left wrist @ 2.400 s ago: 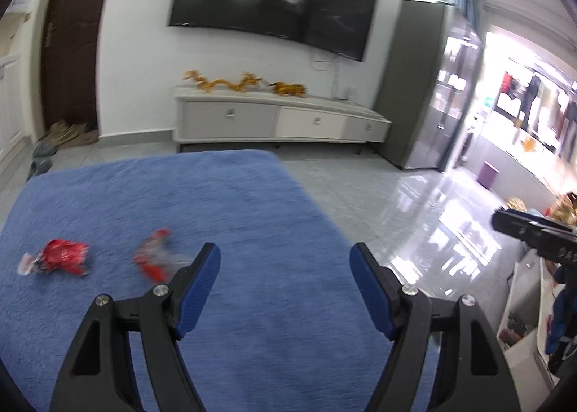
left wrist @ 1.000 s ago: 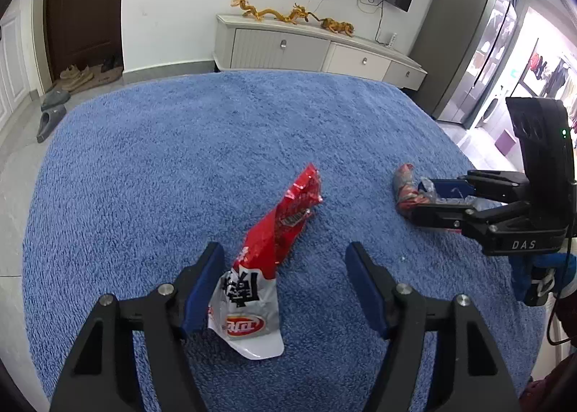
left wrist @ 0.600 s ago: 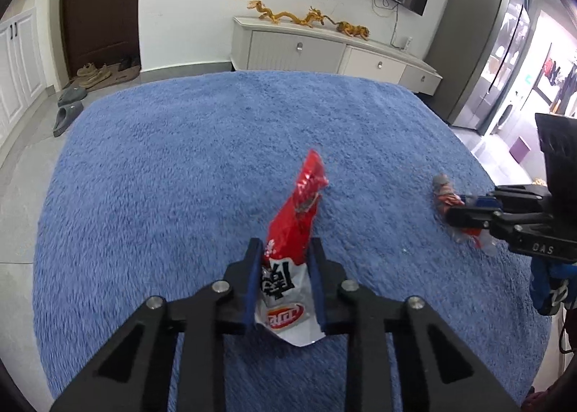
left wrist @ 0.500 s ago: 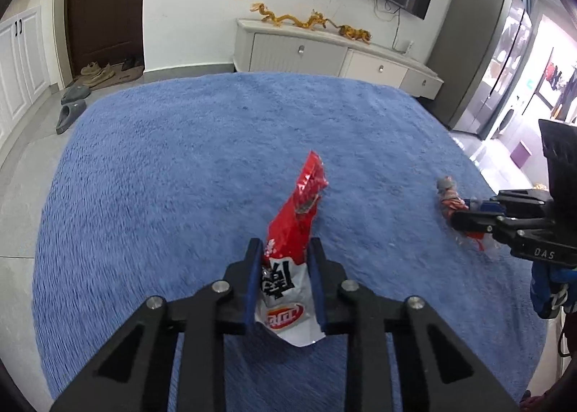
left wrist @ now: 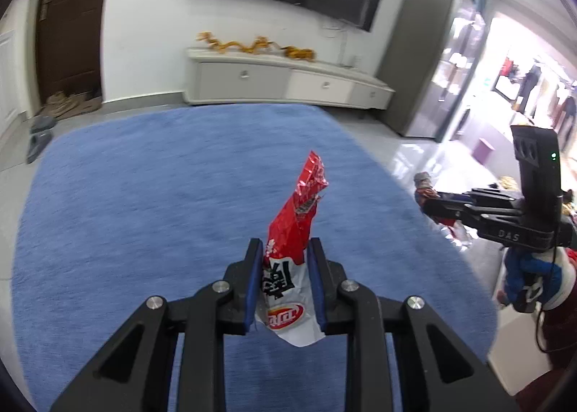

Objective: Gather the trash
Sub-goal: 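Carry both bags over the trash bin and open both tools to drop them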

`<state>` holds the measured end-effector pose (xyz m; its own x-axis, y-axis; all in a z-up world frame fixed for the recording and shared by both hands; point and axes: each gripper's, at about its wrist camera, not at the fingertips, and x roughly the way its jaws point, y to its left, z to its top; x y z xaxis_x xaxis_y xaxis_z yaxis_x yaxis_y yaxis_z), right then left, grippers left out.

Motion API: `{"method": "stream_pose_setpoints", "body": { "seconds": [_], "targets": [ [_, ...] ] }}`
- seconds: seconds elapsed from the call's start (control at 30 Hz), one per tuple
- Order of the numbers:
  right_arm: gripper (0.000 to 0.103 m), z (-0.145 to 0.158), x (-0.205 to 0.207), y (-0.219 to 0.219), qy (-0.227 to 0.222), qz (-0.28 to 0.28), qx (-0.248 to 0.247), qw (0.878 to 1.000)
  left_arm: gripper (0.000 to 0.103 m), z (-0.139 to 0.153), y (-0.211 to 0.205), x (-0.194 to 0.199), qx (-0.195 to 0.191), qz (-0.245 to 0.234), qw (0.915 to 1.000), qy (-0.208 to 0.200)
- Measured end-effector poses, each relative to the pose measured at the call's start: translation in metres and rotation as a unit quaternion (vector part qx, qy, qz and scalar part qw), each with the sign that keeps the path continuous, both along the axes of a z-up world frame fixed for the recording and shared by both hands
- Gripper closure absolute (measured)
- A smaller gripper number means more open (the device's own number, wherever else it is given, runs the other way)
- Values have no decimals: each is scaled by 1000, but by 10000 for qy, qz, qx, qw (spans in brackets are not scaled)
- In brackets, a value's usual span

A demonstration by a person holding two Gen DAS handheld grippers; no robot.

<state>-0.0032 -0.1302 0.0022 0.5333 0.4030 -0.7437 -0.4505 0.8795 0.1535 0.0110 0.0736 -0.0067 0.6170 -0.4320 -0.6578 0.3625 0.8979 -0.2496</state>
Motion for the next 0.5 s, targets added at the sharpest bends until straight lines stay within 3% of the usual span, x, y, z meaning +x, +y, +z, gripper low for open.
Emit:
{"method": "stream_pose_setpoints", "body": {
  "seconds": [0.3, 0.5],
  "targets": [
    [87, 32, -38, -109, -474, -1089, -32, 9929, 79, 42, -133, 4, -185, -1157, 9928, -238],
    [87, 26, -54, -201, -451, -2078, 54, 9771, 79, 41, -233, 17, -37, -1938, 9810, -76]
  ]
}}
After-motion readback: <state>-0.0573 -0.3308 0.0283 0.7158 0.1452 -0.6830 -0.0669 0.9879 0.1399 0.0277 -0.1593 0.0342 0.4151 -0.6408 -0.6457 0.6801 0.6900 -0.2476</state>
